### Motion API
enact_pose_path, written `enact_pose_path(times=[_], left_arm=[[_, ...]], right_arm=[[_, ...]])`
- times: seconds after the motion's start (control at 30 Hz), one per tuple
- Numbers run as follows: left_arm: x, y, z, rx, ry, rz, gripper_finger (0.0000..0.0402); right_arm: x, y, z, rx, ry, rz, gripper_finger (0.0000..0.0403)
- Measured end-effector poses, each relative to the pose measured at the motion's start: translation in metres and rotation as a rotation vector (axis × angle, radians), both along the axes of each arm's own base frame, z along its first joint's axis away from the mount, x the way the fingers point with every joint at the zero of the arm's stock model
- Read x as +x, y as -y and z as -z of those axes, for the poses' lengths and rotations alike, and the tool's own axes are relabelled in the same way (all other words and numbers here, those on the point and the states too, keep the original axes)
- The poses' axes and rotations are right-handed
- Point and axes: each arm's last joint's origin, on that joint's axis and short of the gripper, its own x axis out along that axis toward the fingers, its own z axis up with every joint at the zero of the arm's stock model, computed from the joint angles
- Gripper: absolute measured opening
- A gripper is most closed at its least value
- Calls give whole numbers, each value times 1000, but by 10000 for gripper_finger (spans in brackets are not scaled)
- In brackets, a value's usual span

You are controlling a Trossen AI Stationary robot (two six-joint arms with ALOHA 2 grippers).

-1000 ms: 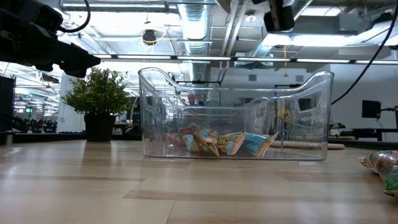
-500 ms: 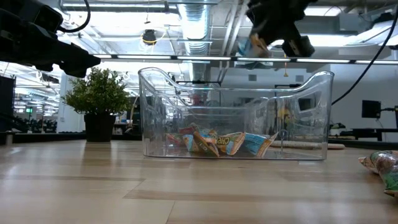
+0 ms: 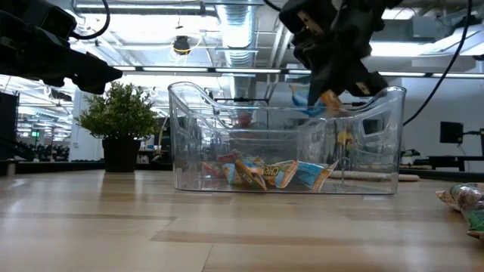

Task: Pick and place Granola Bars by type
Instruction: Put the yellow granola bar into the bottom transparent bin

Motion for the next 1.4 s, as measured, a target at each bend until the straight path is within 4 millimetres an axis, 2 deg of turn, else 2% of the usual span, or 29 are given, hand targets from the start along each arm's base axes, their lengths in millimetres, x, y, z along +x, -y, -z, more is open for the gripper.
enact_pose_path(times=[0.33, 0.57, 0.7, 0.97, 1.17, 1.4], left_arm=[[0, 0, 0, 0, 0, 0, 219], [0, 0, 0, 0, 0, 0, 219], [0, 0, 0, 0, 0, 0, 219], [0, 0, 0, 0, 0, 0, 219], [0, 0, 0, 0, 0, 0, 219], [0, 0, 0, 0, 0, 0, 219]], right_arm=[[11, -4, 31, 36, -102, -50, 17], [13, -5, 37, 50, -119, -81, 22], [13, -3, 37, 51, -120, -76, 28], [14, -3, 37, 52, -121, -75, 72], [14, -3, 37, 51, -111, -75, 87], [10, -1, 15, 43, -15, -66, 87]])
